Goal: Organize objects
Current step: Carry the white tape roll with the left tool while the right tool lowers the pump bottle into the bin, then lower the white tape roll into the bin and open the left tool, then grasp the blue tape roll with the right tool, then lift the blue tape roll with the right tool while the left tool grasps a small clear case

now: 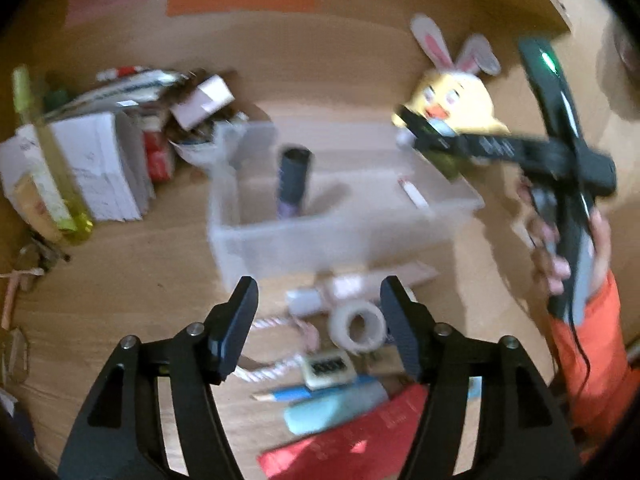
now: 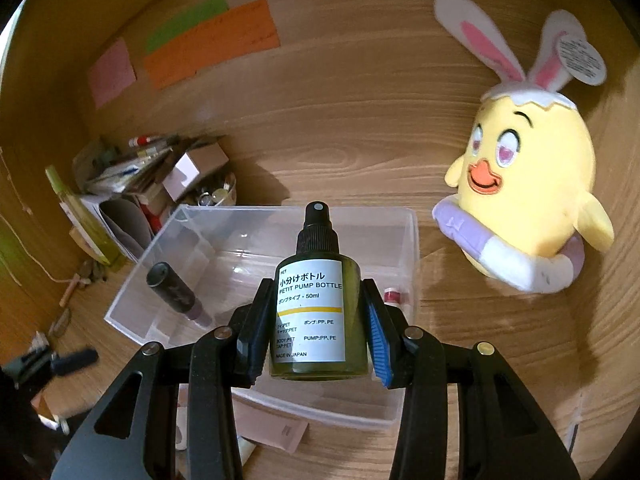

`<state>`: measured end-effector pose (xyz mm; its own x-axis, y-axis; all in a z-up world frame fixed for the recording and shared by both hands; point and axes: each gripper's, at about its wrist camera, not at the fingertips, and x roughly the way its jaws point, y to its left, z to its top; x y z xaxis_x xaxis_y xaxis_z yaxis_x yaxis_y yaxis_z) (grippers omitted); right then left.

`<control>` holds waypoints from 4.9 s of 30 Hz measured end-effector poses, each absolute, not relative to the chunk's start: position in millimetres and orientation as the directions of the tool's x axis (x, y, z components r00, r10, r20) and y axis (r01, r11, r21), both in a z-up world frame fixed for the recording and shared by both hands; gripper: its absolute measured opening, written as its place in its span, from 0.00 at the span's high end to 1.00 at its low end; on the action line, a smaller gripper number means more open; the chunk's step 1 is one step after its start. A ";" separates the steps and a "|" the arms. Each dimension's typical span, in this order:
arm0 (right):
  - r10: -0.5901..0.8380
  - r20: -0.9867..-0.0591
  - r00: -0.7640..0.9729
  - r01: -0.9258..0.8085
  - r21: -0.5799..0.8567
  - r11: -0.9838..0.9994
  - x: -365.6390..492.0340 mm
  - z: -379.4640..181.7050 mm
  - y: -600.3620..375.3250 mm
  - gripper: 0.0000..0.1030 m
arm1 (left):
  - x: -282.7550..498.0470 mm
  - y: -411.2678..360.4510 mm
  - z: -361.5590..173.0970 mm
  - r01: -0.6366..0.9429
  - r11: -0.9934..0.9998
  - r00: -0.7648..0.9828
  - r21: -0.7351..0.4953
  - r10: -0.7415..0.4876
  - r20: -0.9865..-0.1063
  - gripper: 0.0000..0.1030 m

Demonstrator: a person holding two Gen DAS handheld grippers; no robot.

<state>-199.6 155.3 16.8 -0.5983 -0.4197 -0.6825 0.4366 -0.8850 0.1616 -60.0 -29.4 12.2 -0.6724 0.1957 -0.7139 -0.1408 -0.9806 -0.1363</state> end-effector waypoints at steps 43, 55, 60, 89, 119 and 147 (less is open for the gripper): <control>-0.229 -0.838 -0.495 0.514 -0.070 -0.855 -233.0 -47.8 96.4 0.63 | -88.5 -63.9 24.4 -0.077 -0.972 -0.690 -0.224 0.214 -0.692 0.62; -0.255 -0.838 -0.483 0.512 -0.034 -0.858 -231.6 -40.3 99.5 0.62 | -134.9 -61.0 17.2 -0.057 -0.981 -0.674 -0.187 0.176 -0.718 0.62; -0.266 -0.819 -0.509 0.522 -0.049 -0.851 -224.6 -31.3 101.2 0.55 | -140.8 -58.9 10.5 -0.053 -0.984 -0.663 -0.169 0.161 -0.731 0.62; -0.430 -0.648 -0.628 0.566 -0.001 -0.825 -111.8 31.1 146.5 0.23 | -73.6 -55.2 29.5 -0.077 -0.989 -0.733 -0.126 0.142 -0.665 0.13; -0.465 -0.734 -0.495 0.618 0.080 -0.782 -37.7 -39.1 167.8 0.26 | -20.2 -65.8 -37.2 0.022 -0.984 -0.597 -0.179 0.131 -0.791 0.19; -0.458 -0.769 -0.446 0.609 0.115 -0.785 -31.6 -63.9 176.1 0.64 | -39.8 -17.0 -50.0 -0.064 -0.990 -0.564 -0.123 0.138 -0.814 0.67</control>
